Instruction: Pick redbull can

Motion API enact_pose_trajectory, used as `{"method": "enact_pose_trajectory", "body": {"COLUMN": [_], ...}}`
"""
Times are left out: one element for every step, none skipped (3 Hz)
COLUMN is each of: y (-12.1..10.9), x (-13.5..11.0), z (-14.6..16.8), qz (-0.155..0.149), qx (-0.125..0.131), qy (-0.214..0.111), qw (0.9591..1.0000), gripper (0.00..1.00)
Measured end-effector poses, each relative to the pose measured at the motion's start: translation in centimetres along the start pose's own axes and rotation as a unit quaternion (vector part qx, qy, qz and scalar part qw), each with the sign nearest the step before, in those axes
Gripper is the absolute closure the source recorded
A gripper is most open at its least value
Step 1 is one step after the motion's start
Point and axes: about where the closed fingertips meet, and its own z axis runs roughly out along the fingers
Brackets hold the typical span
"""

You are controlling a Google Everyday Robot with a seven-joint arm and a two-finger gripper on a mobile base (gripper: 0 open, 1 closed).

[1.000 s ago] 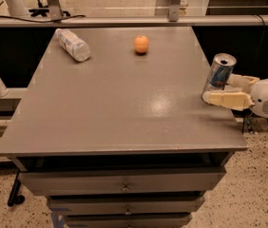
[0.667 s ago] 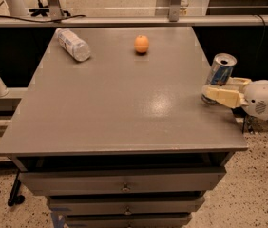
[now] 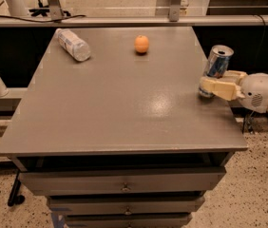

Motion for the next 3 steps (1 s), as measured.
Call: {"method": "enact_pose_trajectory", "body": {"y": [0.6,2.1,2.5], "x": [-4.3,-8.4,-8.8], "z": [0.6,1.1,1.3], "qz": [-0.016,-0.024,-0.02], "qx": [-0.014,-0.043,-0.05], "qy": [-0.017,-0.014,-0.014], "qw": [0.9996,0.9987,0.9985], "gripper": [1.0,1.0,1.0]}}
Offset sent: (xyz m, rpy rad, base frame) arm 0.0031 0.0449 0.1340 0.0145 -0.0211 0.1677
